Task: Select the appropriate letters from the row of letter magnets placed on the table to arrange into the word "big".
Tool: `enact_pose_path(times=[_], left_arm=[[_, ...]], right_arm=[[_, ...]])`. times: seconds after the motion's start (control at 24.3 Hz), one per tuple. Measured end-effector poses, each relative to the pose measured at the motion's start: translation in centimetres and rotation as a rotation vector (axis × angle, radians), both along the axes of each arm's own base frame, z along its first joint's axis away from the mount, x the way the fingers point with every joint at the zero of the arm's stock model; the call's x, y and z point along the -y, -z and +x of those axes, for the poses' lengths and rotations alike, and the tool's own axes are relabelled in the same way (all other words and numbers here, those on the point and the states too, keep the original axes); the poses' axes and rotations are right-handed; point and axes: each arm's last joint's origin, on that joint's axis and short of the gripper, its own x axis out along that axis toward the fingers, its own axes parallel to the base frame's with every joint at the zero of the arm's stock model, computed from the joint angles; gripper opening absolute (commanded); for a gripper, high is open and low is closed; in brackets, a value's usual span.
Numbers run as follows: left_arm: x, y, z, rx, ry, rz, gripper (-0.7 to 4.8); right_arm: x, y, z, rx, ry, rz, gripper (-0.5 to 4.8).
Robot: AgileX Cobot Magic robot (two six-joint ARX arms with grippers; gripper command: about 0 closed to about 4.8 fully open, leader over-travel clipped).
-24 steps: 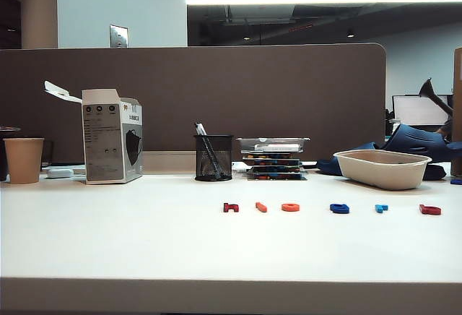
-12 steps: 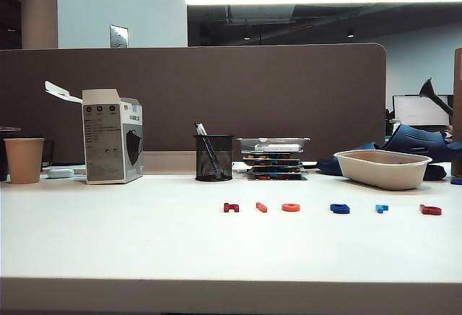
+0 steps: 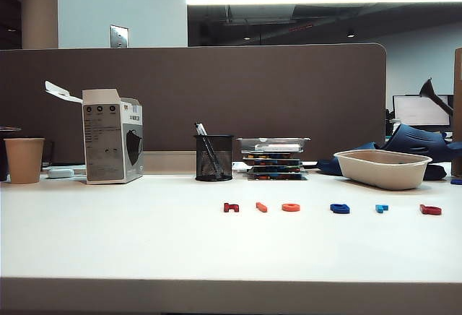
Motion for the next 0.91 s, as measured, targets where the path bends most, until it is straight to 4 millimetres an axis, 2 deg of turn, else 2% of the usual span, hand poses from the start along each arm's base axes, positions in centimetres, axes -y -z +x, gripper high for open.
enact_pose_path(times=[0.29, 0.41, 0.54, 0.91], left_arm=[[1.9, -2.1, 2.4, -0.272, 0.057, -0.162, -0.05], [4.0, -3.1, 3.6, -0.363, -0.025, -0.161, -0.05], [6.2, -3.2, 3.5, -0.375, -0.124, -0.134, -0.05], [11.6, -2.0, 2.8, -0.429, -0.146, -0.083, -0.05]], right_arm=[[0.0, 0.0, 0.0, 0.000, 0.001, 0.000, 0.00], [0.0, 0.0, 0.0, 0.000, 0.001, 0.000, 0.00], [0.0, 0.0, 0.0, 0.000, 0.002, 0.000, 0.00], [0.1, 0.0, 0.0, 0.000, 0.024, 0.000, 0.00]])
